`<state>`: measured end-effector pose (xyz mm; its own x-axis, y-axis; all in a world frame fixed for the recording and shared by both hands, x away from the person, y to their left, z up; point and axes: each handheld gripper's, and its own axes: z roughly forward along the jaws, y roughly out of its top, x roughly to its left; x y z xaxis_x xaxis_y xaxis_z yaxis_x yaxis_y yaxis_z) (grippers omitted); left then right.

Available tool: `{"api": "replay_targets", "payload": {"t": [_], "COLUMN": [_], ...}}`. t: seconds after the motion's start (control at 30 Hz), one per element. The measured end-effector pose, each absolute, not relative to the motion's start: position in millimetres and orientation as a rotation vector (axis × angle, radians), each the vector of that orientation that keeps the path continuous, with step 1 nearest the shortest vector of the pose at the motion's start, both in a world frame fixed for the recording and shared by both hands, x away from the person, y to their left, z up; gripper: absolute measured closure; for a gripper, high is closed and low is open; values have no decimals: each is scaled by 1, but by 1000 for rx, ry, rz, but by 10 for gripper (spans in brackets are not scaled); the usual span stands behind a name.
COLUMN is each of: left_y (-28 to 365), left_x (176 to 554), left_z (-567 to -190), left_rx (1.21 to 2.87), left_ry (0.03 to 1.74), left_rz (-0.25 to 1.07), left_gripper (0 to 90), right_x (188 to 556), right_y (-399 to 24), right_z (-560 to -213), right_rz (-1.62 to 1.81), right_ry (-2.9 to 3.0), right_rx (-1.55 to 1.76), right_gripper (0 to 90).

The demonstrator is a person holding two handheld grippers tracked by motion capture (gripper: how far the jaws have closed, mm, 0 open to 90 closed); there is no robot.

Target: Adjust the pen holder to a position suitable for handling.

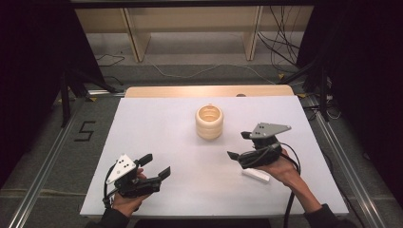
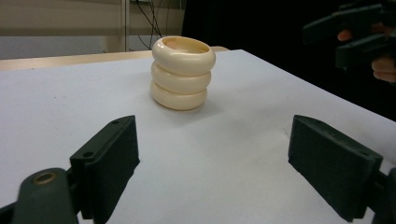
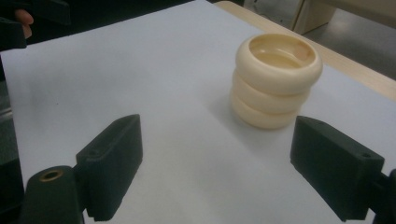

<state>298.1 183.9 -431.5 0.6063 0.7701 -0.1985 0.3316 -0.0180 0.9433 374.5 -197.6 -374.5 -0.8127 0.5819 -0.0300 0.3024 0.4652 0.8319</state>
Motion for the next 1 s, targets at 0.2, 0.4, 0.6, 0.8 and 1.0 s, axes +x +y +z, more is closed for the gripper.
{"api": "replay_targets", "payload": {"t": [0.2, 0.4, 0.6, 0.8, 1.0], "left_y": [184, 184, 185, 185, 185], "left_x": [298, 298, 298, 298, 298], "left_z": [-431, -431, -431, -431, -431], "left_rx": [1606, 1605, 1607, 1606, 1605], "left_ry": [938, 937, 936, 934, 933], "left_rz": [444, 442, 439, 441, 440], "left_gripper": [156, 156, 156, 155, 156], "right_x": [407, 440, 461, 475, 496], "right_y": [-168, -143, -124, -113, -104], "right_z": [-360, -360, -363, -365, -370], "right_rz": [1147, 1002, 918, 896, 878], "right_ry": [2482, 2568, 2624, 2643, 2666], "right_rx": [663, 619, 569, 575, 590], "right_gripper": [185, 190, 207, 228, 261]}}
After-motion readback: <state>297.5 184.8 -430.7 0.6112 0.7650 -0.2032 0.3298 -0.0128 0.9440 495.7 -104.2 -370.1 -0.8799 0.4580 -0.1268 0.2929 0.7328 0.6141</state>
